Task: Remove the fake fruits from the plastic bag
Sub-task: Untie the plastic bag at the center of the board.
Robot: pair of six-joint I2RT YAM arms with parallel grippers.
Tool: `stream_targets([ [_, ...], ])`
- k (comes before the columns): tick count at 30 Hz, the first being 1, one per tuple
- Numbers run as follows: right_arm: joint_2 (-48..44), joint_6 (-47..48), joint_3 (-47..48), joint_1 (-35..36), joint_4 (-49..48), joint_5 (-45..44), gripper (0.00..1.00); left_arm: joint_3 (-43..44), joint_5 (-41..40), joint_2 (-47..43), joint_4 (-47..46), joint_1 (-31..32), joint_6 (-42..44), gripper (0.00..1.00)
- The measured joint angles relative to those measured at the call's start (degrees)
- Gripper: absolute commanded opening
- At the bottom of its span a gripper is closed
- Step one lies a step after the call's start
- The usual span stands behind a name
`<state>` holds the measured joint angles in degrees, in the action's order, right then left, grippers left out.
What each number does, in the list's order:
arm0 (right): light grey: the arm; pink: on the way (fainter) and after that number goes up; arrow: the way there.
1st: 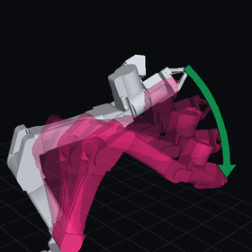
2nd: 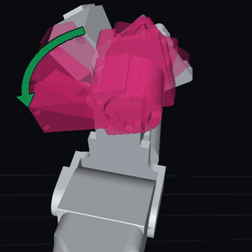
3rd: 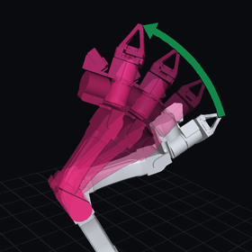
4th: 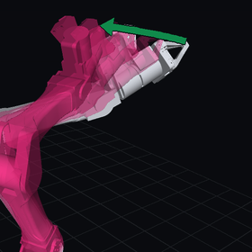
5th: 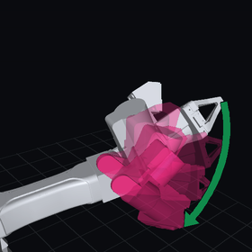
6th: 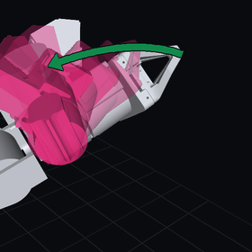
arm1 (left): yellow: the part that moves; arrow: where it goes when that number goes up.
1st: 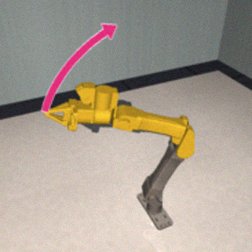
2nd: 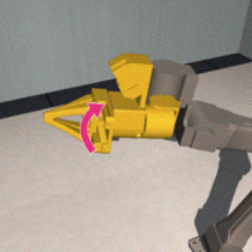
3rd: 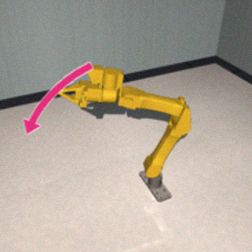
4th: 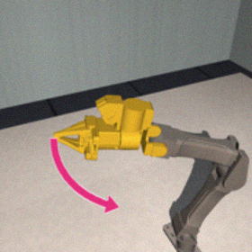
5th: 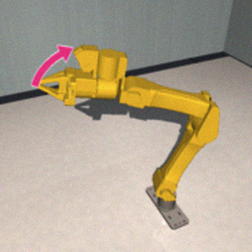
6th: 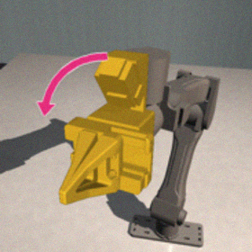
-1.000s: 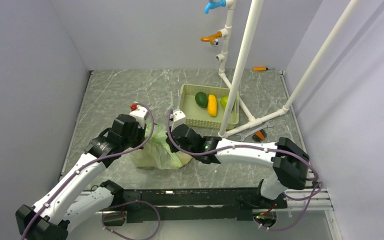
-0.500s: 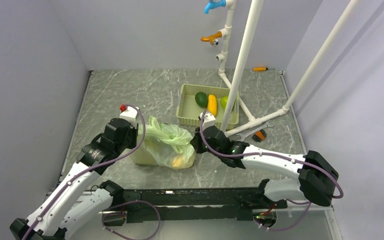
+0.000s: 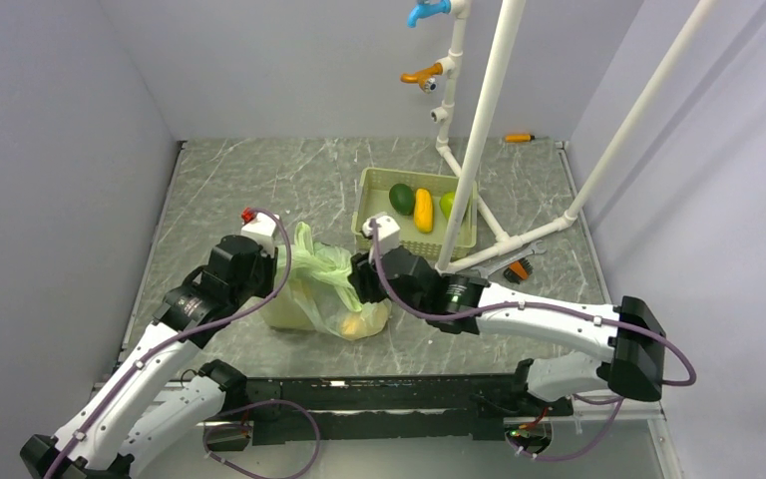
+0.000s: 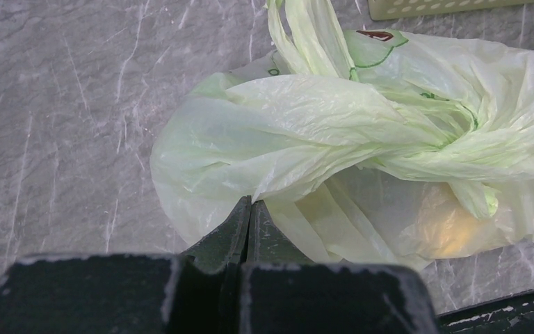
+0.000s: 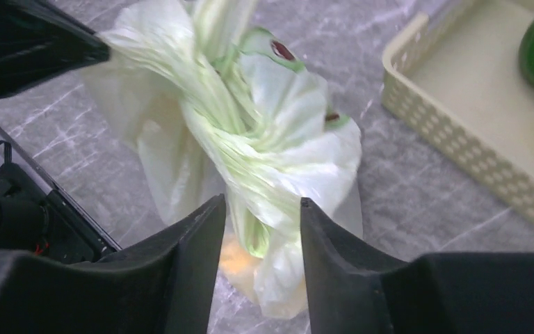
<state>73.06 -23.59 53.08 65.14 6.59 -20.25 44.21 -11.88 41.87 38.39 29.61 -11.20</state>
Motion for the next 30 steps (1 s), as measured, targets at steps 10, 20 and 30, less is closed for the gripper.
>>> stream_targets([
  [10, 12.0, 13.42, 7.74, 5.09, -2.67, -1.46, 0.67, 0.0, 0.0, 0.35, 0.02, 0.0, 0.0, 0.0],
  [20, 23.82, 20.59, 15.02, 8.74, -3.78, -14.21, 0.31, 0.0, -0.11, 0.35, 0.04, -0.15, -0.07, 0.0],
  [30, 18.91, 20.72, 7.3, 8.94, -8.52, -22.67, 0.0, 0.0, -2.14, 0.07, 0.11, -0.13, -0.17, 0.0],
])
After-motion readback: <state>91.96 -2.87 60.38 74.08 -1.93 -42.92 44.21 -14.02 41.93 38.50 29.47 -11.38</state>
